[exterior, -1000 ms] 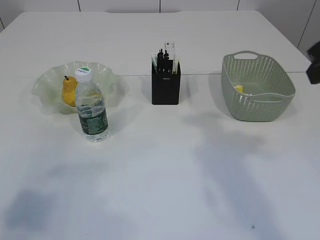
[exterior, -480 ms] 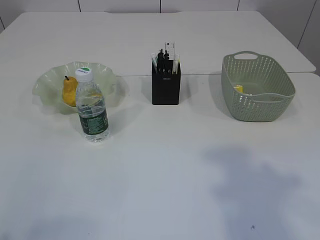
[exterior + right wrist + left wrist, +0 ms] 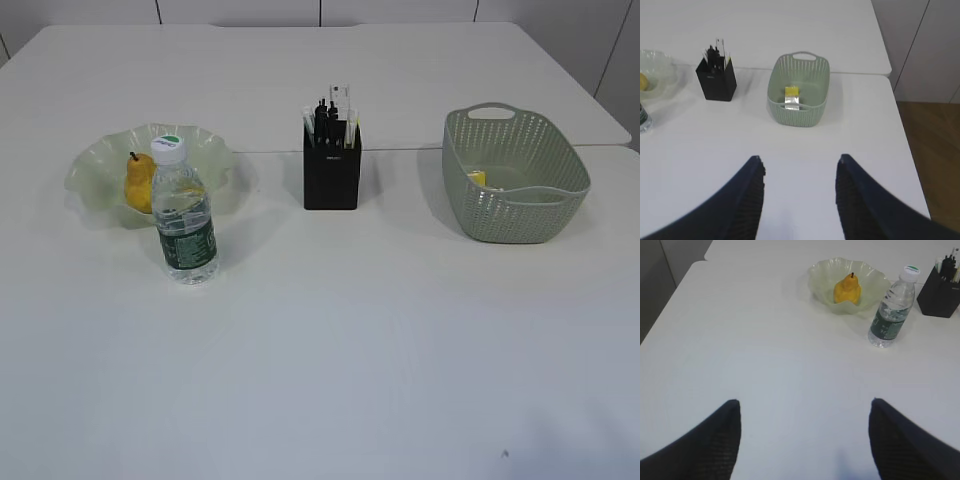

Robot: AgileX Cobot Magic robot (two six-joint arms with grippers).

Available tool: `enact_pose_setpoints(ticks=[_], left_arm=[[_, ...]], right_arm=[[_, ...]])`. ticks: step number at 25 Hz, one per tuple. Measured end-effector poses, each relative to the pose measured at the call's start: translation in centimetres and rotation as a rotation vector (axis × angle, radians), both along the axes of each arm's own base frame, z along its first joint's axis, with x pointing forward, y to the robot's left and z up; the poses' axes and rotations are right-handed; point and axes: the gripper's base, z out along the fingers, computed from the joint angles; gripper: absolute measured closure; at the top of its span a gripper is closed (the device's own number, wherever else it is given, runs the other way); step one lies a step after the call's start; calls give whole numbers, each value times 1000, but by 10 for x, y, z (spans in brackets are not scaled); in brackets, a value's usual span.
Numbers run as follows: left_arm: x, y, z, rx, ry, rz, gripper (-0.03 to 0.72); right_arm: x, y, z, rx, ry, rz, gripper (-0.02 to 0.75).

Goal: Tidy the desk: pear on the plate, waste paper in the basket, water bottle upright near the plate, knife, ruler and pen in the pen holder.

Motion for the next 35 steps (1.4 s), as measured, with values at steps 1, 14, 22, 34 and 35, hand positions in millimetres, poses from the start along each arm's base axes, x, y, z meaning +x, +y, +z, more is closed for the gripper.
enact_pose_setpoints(ticks=[1, 14, 22, 34, 35], left_arm=[[-2, 0, 0, 0, -9, 0, 127], [0, 2, -8, 18, 9, 22, 148], [12, 2, -28, 20, 90, 22, 204], [21, 2, -46, 23, 160, 21, 232], [21, 2, -46, 23, 162, 21, 232]], right_arm=[[-8, -2, 0, 6, -22, -1, 383], [-77, -10, -33, 90, -200, 57, 383], [-75, -6, -75, 103, -145, 85, 383], [-30, 4, -137, 70, 92, 85, 383], [-26, 5, -142, 68, 99, 85, 383]])
